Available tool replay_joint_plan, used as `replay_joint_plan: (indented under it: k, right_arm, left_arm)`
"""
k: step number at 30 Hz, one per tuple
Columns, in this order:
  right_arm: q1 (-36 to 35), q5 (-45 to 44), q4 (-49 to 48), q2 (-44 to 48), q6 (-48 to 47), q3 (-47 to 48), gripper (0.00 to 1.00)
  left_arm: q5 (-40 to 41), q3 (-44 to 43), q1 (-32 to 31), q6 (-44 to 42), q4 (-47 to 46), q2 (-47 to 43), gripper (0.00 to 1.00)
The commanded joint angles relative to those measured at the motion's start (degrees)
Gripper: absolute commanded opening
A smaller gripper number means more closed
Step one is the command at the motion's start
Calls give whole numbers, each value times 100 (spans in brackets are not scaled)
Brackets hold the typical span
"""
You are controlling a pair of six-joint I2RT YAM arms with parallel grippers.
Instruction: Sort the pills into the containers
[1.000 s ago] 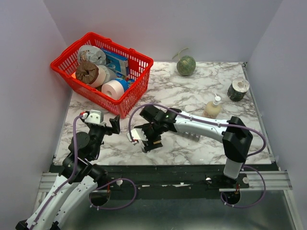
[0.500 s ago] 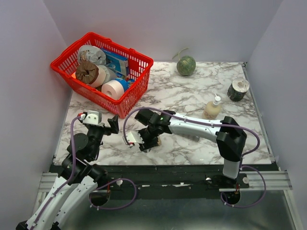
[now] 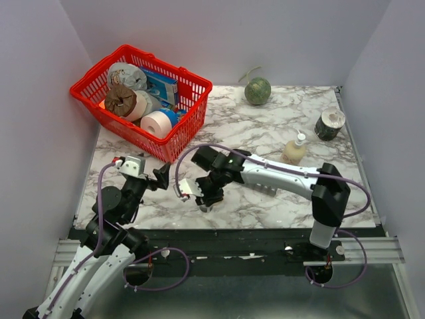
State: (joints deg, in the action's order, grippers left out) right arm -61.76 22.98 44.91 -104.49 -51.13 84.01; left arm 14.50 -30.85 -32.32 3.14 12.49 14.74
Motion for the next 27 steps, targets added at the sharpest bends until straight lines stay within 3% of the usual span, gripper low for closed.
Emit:
replay_joint_plan:
  k: [1, 7, 11, 15, 27]
  right_arm:
    - [453, 803, 501, 1182, 393, -59, 10]
    - [1683, 2068, 695, 2010, 972, -463, 10]
    - [2342, 2711, 353, 2415, 1631, -797, 10]
    - [2730, 3386, -191, 2617, 2265, -1009, 10]
    - [2915, 3450, -1062, 2723, 3206, -1316, 9]
  left_arm:
    - [-2024, 202, 15, -111, -605, -77, 99]
    - [-3848, 641, 15, 116, -2185, 282, 99]
    - [-4796, 301, -20, 381, -2681, 1676, 99]
    - [-4800, 27, -240, -109, -2883, 2576, 99]
    - [-4781, -167, -1207, -902, -3095, 3702, 99]
